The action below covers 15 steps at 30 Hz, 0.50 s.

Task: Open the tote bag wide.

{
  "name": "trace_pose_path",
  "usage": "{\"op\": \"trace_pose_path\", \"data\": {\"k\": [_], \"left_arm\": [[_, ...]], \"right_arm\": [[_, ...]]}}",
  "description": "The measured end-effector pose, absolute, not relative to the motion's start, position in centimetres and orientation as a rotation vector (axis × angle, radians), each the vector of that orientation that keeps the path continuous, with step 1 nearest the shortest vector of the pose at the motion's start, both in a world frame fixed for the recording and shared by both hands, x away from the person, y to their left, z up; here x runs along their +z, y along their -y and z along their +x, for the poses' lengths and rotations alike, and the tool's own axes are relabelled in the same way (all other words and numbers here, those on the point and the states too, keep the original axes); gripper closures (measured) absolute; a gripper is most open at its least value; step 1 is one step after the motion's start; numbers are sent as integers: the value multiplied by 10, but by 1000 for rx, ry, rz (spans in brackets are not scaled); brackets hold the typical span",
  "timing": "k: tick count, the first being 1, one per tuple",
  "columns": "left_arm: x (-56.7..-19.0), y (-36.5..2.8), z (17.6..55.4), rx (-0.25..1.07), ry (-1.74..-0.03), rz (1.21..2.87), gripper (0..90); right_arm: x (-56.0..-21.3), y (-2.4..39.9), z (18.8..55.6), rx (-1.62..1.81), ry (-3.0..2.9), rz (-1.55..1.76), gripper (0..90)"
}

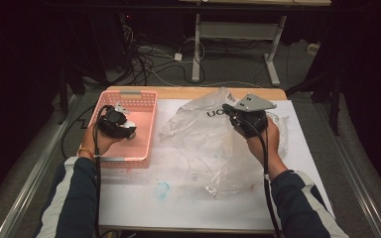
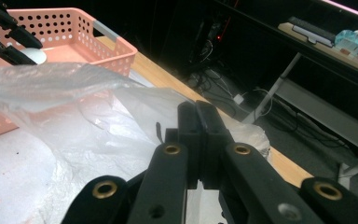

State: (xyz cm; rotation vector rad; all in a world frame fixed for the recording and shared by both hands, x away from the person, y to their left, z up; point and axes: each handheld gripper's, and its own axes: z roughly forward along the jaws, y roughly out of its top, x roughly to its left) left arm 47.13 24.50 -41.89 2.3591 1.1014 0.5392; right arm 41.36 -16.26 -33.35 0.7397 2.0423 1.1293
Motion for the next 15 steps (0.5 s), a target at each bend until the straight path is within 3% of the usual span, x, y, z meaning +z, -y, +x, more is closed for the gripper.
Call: {"op": "trace_pose_path", "data": {"k": [15], "left_arm": [[-391, -247, 444, 631, -1018, 2173, 484]], "right_arm": [[-338, 160, 416, 1100, -2063, 745, 900]]}}
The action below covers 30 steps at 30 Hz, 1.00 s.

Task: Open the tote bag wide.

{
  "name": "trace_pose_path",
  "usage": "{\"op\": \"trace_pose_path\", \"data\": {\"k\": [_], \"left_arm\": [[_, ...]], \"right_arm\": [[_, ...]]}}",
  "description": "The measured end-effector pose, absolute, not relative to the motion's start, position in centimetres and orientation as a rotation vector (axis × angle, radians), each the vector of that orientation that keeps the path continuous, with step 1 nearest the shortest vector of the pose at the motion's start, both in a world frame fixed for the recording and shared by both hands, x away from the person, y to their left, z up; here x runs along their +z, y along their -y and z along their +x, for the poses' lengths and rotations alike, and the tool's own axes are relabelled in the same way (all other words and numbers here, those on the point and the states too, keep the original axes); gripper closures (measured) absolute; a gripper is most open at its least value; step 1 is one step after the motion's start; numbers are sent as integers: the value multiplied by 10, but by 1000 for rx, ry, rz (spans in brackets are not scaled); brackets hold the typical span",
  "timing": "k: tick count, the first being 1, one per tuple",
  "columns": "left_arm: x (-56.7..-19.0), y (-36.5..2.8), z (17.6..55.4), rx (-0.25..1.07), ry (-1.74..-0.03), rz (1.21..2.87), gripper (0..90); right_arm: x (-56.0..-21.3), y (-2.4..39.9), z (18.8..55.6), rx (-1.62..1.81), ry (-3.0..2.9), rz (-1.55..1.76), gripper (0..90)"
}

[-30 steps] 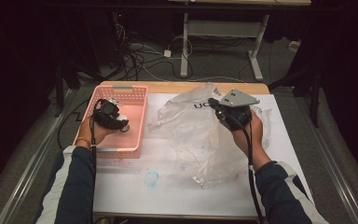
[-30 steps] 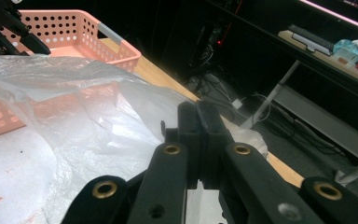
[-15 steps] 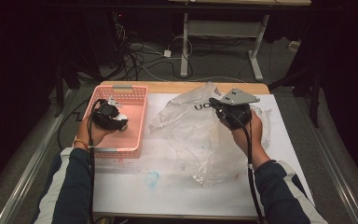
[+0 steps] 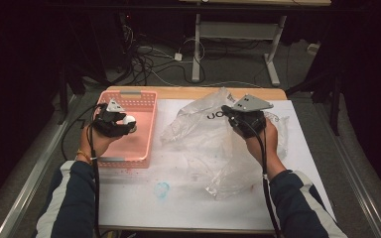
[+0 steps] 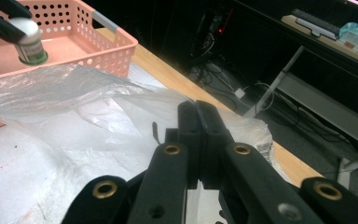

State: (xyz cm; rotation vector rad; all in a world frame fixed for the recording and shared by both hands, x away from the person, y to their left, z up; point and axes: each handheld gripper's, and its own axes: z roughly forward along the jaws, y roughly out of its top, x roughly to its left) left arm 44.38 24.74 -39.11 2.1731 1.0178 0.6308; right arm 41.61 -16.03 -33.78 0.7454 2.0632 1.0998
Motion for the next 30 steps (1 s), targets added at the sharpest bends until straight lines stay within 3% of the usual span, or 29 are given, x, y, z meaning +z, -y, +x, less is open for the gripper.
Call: {"op": "trace_pose_path", "data": {"k": [18, 24, 30], "left_arm": [[-343, -200, 349, 714, -613, 2013, 484], [-344, -164, 325, 709, -448, 2039, 484], [-363, -131, 323, 650, -362, 2095, 484]], "right_arm": [[-324, 157, 411, 1060, -2058, 732, 900], [-323, 156, 410, 1067, -2061, 734, 900], [-324, 154, 408, 1061, -2070, 722, 900]]}}
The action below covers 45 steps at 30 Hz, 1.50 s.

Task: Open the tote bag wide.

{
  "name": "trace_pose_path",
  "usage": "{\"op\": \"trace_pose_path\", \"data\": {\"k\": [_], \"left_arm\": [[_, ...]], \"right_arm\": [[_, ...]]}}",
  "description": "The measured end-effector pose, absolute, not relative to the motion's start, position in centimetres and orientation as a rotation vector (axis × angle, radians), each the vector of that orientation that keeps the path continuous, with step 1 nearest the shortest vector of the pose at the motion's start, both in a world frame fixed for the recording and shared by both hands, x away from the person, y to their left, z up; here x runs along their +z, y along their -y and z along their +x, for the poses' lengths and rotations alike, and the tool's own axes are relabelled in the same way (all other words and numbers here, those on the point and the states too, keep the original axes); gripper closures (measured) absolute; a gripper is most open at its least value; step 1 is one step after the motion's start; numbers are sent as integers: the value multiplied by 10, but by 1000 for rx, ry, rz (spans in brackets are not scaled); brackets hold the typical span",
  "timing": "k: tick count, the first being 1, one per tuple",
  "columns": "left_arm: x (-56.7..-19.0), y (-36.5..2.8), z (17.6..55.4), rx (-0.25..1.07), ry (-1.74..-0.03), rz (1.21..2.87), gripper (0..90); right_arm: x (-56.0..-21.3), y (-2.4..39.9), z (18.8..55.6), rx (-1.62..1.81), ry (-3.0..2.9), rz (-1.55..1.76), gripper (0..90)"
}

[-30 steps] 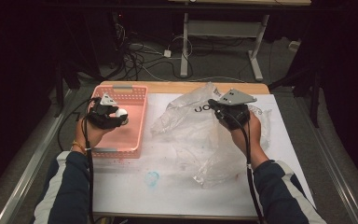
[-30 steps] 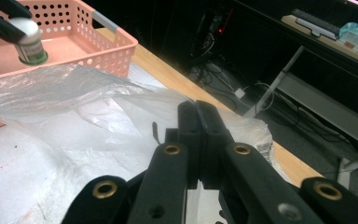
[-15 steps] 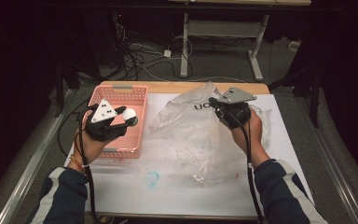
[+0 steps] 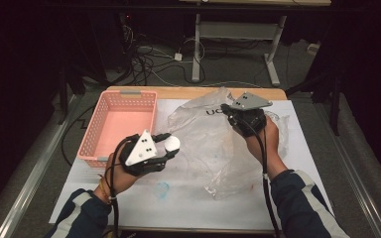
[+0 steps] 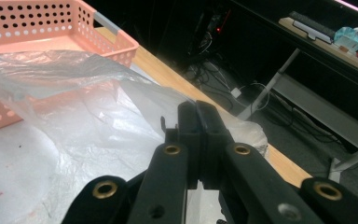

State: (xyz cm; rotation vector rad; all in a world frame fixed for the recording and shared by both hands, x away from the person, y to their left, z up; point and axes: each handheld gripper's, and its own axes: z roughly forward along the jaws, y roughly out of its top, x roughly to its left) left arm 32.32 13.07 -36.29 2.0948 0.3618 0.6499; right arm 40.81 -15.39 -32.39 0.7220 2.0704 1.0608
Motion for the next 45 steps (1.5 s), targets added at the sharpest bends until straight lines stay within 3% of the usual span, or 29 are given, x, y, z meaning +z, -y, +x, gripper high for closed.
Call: {"op": "trace_pose_path", "data": {"k": [19, 25, 35, 37, 41, 45], "left_arm": [[-433, -27, 382, 522, -354, 2212, 483], [-447, -10, 395, 487, -398, 2229, 483], [-453, -3, 401, 556, -463, 2208, 480], [-453, -2, 400, 573, -470, 2219, 469], [-448, -4, 394, 591, -462, 2226, 339], [-441, -9, 378, 622, -424, 2220, 290]], "right_arm": [[-336, 155, 403, 1088, -2108, 721, 900], [-340, 157, 404, 1097, -2119, 724, 900], [-344, 155, 404, 1096, -2141, 722, 900], [-344, 154, 404, 1095, -2143, 717, 900], [-346, 154, 404, 1095, -2148, 718, 900], [-349, 155, 404, 1093, -2150, 727, 900]]}}
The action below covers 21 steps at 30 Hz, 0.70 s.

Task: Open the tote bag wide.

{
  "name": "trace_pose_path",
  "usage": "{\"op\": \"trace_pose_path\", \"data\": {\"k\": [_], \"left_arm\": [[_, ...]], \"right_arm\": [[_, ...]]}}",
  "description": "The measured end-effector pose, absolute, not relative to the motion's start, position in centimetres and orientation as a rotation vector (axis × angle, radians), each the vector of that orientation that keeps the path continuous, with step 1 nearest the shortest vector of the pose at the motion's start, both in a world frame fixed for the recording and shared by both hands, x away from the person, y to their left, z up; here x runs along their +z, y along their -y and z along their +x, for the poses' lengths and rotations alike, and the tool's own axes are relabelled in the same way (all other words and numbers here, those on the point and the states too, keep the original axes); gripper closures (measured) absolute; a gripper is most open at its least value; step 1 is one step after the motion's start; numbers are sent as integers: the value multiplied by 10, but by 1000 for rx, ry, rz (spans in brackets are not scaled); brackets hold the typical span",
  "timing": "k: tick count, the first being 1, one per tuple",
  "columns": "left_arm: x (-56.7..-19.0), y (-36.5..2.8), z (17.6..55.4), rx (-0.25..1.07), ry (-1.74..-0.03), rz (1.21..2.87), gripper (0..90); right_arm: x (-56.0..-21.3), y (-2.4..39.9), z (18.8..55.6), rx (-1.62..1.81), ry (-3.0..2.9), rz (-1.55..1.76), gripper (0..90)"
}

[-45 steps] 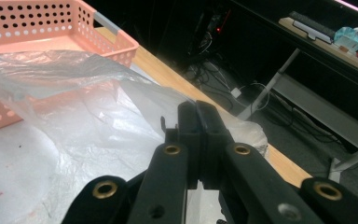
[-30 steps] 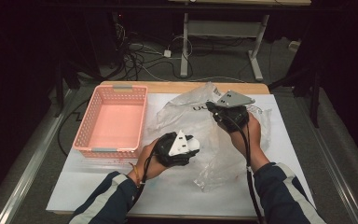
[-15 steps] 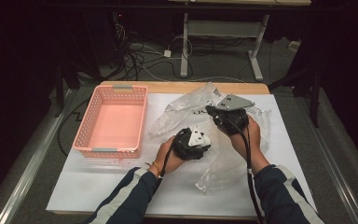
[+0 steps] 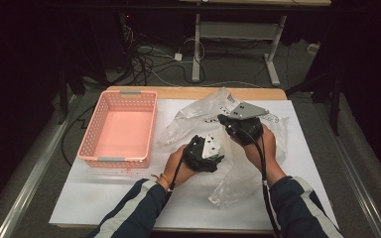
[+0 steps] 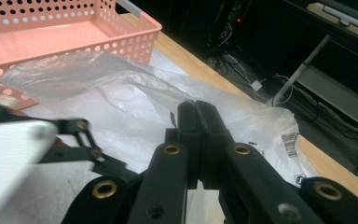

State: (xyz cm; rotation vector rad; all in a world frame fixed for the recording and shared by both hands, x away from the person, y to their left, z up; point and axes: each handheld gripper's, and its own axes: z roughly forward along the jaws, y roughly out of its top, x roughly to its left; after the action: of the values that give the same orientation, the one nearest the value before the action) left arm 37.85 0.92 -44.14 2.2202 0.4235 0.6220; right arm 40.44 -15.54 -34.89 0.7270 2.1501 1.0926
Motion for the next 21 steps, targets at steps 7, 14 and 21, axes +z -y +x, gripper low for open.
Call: {"op": "trace_pose_path", "data": {"k": [7, 14, 21], "left_arm": [[-420, -33, 334, 740, -285, 2227, 265], [-401, -95, 305, 858, -365, 2127, 240], [-412, -127, 319, 835, -553, 2143, 240]], "right_arm": [[-353, 160, 406, 1087, -2154, 741, 900], [-356, 169, 407, 1081, -2167, 760, 900], [-360, 177, 404, 1067, -2188, 760, 900]]}}
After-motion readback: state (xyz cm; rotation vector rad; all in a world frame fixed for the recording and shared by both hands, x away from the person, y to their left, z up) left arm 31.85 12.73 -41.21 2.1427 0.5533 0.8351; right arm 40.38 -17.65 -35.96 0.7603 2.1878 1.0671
